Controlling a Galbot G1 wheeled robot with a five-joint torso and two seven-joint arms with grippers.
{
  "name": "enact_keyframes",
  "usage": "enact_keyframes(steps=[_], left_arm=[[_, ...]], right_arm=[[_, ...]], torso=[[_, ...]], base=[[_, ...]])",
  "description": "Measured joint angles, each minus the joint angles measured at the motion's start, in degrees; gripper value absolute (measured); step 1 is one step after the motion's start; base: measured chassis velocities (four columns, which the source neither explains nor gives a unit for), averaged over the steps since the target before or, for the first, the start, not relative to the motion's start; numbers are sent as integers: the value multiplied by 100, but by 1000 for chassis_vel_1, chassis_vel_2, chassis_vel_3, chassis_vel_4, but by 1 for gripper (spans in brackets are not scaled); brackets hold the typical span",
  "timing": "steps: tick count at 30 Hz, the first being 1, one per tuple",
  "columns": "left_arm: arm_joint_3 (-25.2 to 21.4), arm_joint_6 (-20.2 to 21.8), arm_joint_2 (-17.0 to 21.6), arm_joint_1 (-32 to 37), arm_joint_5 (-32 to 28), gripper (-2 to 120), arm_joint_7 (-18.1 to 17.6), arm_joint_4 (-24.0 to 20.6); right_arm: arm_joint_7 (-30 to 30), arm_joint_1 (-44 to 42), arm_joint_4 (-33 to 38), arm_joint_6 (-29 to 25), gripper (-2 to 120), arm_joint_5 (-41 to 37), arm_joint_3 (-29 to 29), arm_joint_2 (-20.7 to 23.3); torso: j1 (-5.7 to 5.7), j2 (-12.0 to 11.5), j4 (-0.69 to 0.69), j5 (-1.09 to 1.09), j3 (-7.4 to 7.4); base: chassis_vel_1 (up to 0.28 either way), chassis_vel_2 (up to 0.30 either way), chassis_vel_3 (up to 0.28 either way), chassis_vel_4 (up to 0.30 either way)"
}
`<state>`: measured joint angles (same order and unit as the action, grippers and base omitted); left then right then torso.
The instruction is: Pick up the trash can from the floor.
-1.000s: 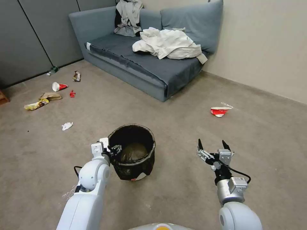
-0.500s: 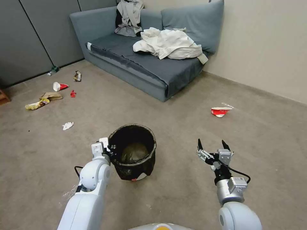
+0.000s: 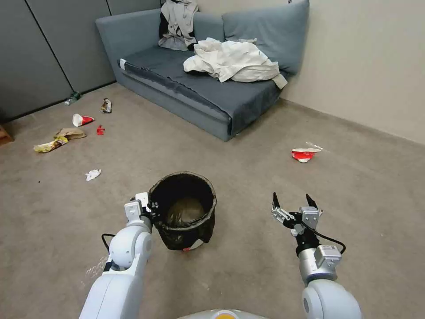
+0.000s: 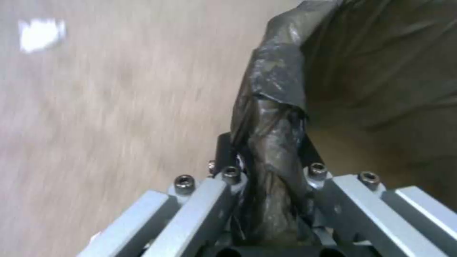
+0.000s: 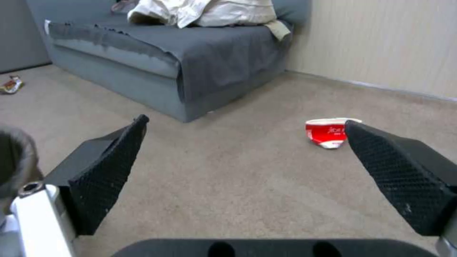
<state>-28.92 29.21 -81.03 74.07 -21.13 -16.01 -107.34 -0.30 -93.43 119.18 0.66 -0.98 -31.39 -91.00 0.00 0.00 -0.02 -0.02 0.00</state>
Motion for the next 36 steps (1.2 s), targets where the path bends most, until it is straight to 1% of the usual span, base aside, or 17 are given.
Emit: enact_keyframes(steps=[1,2,3,4,6,8,10,14,16,17,19,21,24,25,29,32,36], left_arm=[[-2,-228,42,56,79,4,144,-65],[-5,-292,55,73,110,4,191,-80],[-9,-493,108,139,197,4,343,-133],[-9,-493,108,139,197,4,343,-133],[-27,-801,199,282,333,4,610,-266],[-41,-860,223,325,356,4,666,-307],[-117,-1146,344,584,404,4,951,-509],[-166,-1293,391,736,391,4,1094,-640],[-209,-1456,422,860,340,4,1268,-761],[-209,-1456,422,860,340,4,1268,-761],[-232,-1643,466,1046,123,4,1509,-988],[-242,-1685,480,1101,49,4,1555,-1068],[-291,-1817,553,1334,-59,4,1729,-1329],[-291,-1817,553,1334,-59,4,1729,-1329],[-357,-2050,638,1559,-85,3,1908,-1445],[-434,-2292,670,1733,-164,3,2021,-1498],[-451,-2338,649,1769,-260,3,2050,-1520]], right_arm=[[2,2,0,2,100,0,0,2],[3,4,0,2,100,0,-1,2],[4,10,0,4,100,0,0,2],[4,10,0,4,100,0,0,2],[7,15,0,7,100,0,10,0],[9,15,0,8,100,0,10,1],[12,16,0,9,100,0,6,6],[16,16,0,11,100,0,-5,11],[23,18,-2,11,100,-1,-7,8],[23,18,-2,11,100,-1,-7,8],[30,18,-6,11,100,-3,-6,6],[32,18,-7,11,100,-6,-8,6],[39,26,-10,11,100,-23,-44,20],[39,26,-10,11,100,-23,-44,20],[45,25,-15,11,100,-35,-64,23],[52,23,-20,10,100,-43,-72,25],[54,30,-23,10,100,-45,-69,26]], torso=[[0,0,1,5,0],[0,0,2,4,0],[0,0,3,2,0],[0,0,3,2,0],[0,0,1,0,0],[0,0,1,1,0],[0,0,3,2,0],[0,0,2,2,0],[0,0,3,2,0],[0,0,3,2,0],[0,0,2,2,0],[0,0,2,2,0],[0,0,2,2,0],[0,0,2,2,0],[0,0,2,2,0],[0,0,3,3,-1],[0,0,2,2,-1]], base=[[0,0,0,0],[0,0,0,0],[0,0,0,0],[0,0,0,0],[0,0,0,0],[0,0,0,0],[0,0,0,0],[0,0,0,0],[0,0,0,0],[0,0,0,0],[0,0,0,0],[0,0,0,0],[0,0,0,0],[0,0,0,0],[0,0,0,0],[0,0,0,0],[0,0,0,0]])
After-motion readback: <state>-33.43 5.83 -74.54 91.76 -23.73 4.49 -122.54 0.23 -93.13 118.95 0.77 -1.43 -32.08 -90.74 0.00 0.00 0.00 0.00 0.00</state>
